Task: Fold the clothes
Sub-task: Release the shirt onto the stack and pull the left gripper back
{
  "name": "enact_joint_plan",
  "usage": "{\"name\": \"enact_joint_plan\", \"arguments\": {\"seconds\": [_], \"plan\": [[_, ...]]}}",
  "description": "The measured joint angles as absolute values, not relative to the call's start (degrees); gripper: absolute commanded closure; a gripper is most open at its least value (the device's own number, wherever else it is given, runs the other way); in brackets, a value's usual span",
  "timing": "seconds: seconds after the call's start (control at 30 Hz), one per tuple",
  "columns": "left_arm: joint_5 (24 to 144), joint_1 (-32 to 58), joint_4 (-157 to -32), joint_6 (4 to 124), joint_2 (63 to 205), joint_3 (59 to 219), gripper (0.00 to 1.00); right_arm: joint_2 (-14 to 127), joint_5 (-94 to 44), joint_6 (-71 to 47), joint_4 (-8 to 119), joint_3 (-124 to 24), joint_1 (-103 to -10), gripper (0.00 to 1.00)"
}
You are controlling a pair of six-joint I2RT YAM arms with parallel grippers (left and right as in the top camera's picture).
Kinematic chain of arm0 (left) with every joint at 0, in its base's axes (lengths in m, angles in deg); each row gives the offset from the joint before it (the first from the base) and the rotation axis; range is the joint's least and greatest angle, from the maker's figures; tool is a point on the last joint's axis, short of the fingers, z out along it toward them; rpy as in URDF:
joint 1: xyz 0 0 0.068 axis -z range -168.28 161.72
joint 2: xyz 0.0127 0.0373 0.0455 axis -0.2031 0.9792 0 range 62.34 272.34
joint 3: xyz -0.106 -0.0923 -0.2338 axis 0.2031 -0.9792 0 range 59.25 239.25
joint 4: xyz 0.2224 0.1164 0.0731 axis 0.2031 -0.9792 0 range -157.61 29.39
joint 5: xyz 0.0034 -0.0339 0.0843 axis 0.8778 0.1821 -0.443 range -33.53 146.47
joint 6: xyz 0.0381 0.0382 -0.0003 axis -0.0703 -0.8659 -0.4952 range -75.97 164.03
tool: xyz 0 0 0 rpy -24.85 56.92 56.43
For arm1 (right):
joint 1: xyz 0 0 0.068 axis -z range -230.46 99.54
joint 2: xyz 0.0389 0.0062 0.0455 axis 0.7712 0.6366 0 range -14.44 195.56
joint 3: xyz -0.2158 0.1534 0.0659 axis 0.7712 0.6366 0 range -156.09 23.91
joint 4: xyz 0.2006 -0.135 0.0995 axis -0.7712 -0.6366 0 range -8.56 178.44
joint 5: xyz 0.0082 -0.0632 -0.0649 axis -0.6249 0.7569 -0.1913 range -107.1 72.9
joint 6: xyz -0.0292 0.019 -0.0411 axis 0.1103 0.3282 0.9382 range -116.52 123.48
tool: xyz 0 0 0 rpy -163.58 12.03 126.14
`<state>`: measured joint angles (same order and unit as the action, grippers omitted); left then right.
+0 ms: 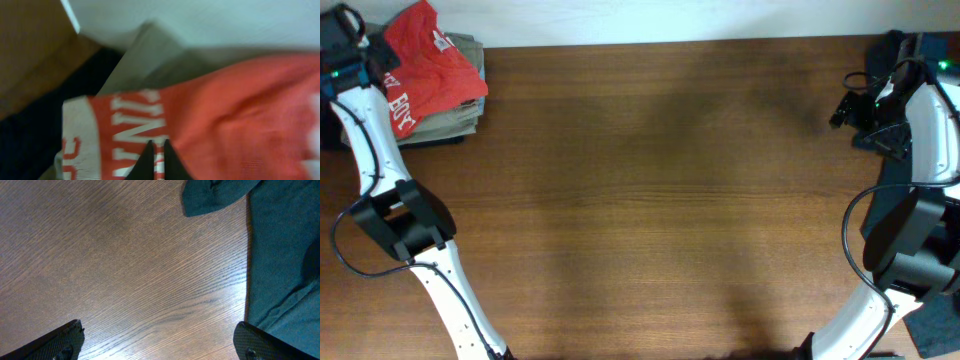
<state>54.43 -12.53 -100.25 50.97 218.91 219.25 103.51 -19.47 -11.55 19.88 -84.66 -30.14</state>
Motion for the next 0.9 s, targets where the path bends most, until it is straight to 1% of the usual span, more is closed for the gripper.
{"name": "enact_joint_plan", "arguments": {"seconds": [0.1, 0.17, 0.27, 0.3, 0.37, 0.43, 0.53, 0.57, 0.6, 0.63, 0.67, 0.77, 0.87, 0.9], "plan": [[54.5, -14.6, -100.8, 51.0, 223.8, 219.3, 0.81, 103.5, -19.5, -11.5, 19.9, -84.7, -30.1, 0.01], [54.5, -15.1, -101.3, 51.0, 225.5, 219.2, 0.76, 103.5, -19.5, -11.5, 19.9, -84.7, -30.1, 0.01], [55.2, -15.2, -101.8, 51.1, 225.5, 219.2, 0.63, 103.5, -19.5, -11.5, 19.9, -84.7, -30.1, 0.02], [55.8, -15.2, -102.0, 51.1, 225.2, 219.2, 0.62, 103.5, -19.5, -11.5, 19.9, -84.7, -30.1, 0.01], [57.6, -15.2, -103.1, 51.0, 224.2, 219.2, 0.45, 103.5, -19.5, -11.5, 19.9, -84.7, -30.1, 0.01], [60.5, -15.2, -104.9, 51.1, 222.2, 219.1, 0.44, 103.5, -19.5, -11.5, 19.9, -84.7, -30.1, 0.01], [64.1, -15.0, -108.0, 53.0, 216.2, 219.0, 0.21, 103.5, -19.5, -11.5, 19.9, -84.7, -30.1, 0.01], [65.6, -14.9, -109.0, 54.3, 213.6, 219.0, 0.15, 103.5, -19.5, -11.5, 19.9, -84.7, -30.1, 0.01], [66.6, -14.8, -109.7, 54.9, 211.5, 219.0, 0.13, 103.5, -19.5, -11.5, 19.9, -84.7, -30.1, 0.01], [68.4, -14.6, -110.7, 55.9, 208.5, 219.0, 0.04, 103.5, -19.5, -11.5, 19.9, -84.7, -30.1, 0.01], [70.5, -14.4, -112.1, 57.2, 205.6, 219.0, 0.01, 103.5, -19.5, -11.5, 19.9, -84.7, -30.1, 0.01], [80.5, -13.7, -118.0, 58.6, 196.7, 219.6, 0.01, 103.5, -19.5, -11.5, 19.8, -84.7, -30.1, 0.01], [92.0, -13.2, -129.5, 59.2, 191.7, 220.1, 0.01, 103.5, -19.5, -11.5, 19.8, -84.7, -30.1, 0.01], [94.7, -13.2, -135.0, 59.3, 190.8, 220.2, 0.01, 103.5, -19.5, -11.5, 19.9, -84.7, -30.1, 0.01]]}}
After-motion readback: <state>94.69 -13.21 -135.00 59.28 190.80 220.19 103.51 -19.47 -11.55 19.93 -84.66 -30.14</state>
